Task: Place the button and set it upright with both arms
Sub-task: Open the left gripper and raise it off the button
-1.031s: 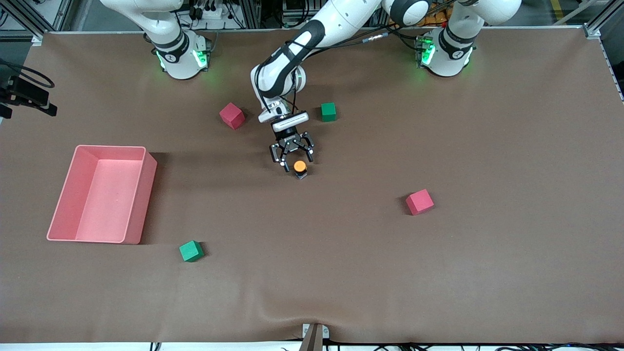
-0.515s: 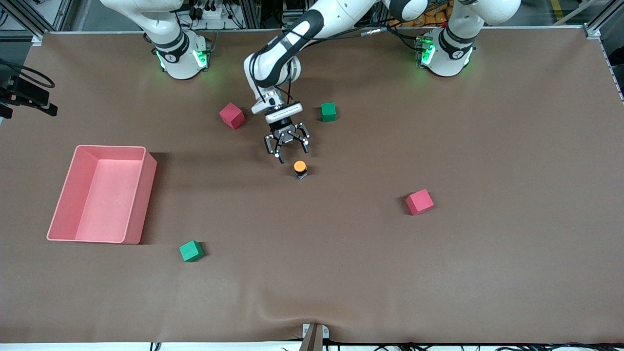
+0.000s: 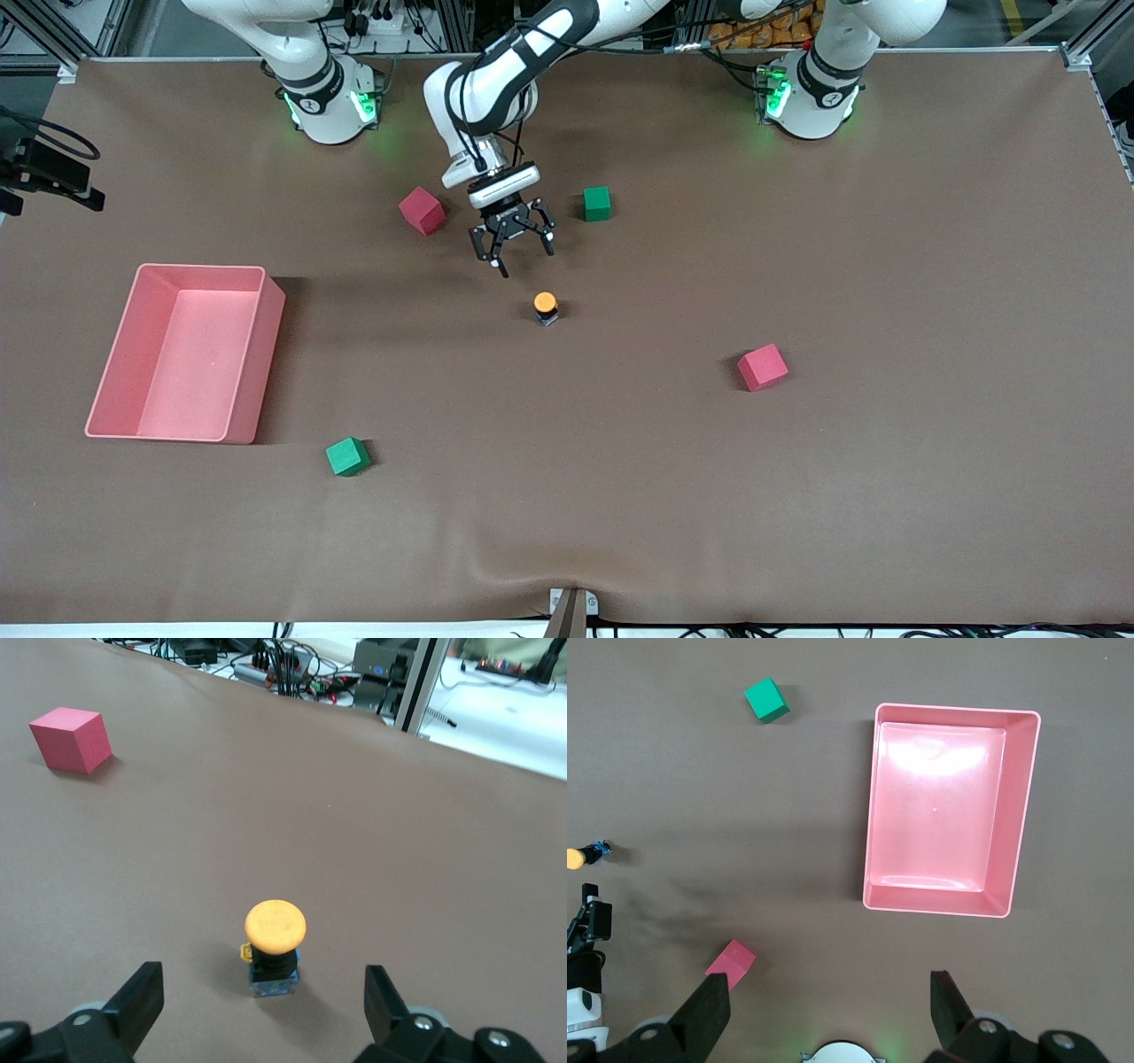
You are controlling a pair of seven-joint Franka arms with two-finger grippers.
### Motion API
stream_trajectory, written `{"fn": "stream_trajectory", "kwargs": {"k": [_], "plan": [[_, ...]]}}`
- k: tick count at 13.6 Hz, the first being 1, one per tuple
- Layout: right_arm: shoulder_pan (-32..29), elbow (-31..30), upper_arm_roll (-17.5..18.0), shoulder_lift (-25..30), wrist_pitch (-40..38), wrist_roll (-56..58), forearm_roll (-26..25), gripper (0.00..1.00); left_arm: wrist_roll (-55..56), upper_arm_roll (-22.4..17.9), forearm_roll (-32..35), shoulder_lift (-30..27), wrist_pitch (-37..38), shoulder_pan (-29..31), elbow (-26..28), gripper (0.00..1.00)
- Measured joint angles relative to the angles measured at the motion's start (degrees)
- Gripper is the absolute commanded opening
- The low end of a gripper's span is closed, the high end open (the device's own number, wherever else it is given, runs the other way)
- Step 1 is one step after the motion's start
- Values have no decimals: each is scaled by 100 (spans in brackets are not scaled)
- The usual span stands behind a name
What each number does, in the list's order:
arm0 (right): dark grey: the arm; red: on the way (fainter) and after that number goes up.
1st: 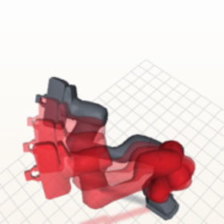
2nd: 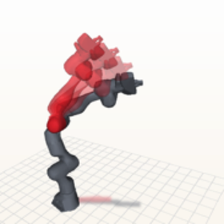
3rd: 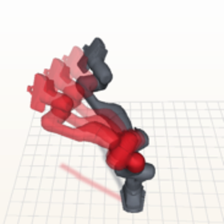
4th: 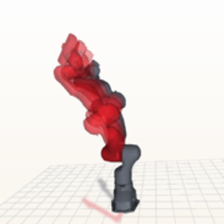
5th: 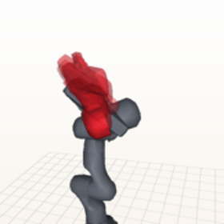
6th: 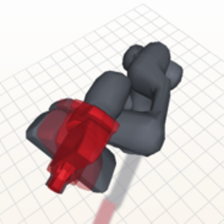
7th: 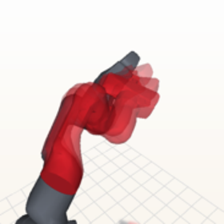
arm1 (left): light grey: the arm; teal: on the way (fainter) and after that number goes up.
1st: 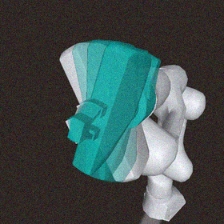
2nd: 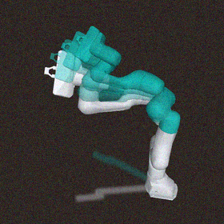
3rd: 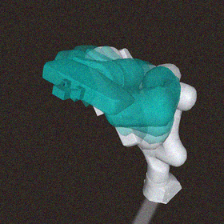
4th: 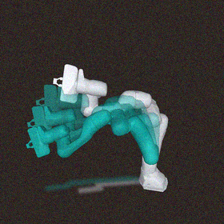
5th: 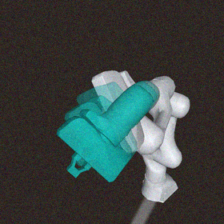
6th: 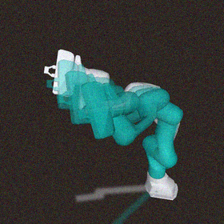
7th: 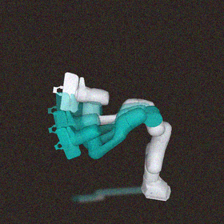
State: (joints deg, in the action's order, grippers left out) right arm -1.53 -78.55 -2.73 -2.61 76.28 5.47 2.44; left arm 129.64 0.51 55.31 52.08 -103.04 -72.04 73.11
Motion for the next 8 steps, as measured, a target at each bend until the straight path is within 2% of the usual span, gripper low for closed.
{"fn": "stream_trajectory", "kwargs": {"k": [3, 8], "plan": [[0, 0, 0, 0, 0, 0, 0, 100, -480, -11, -199, -159, 16, 61, -9, 100], [0, 0, 2, 0, 0, 0, 0, 100, -1816, -64, -1070, -784, 45, 488, -79, 100]]}}
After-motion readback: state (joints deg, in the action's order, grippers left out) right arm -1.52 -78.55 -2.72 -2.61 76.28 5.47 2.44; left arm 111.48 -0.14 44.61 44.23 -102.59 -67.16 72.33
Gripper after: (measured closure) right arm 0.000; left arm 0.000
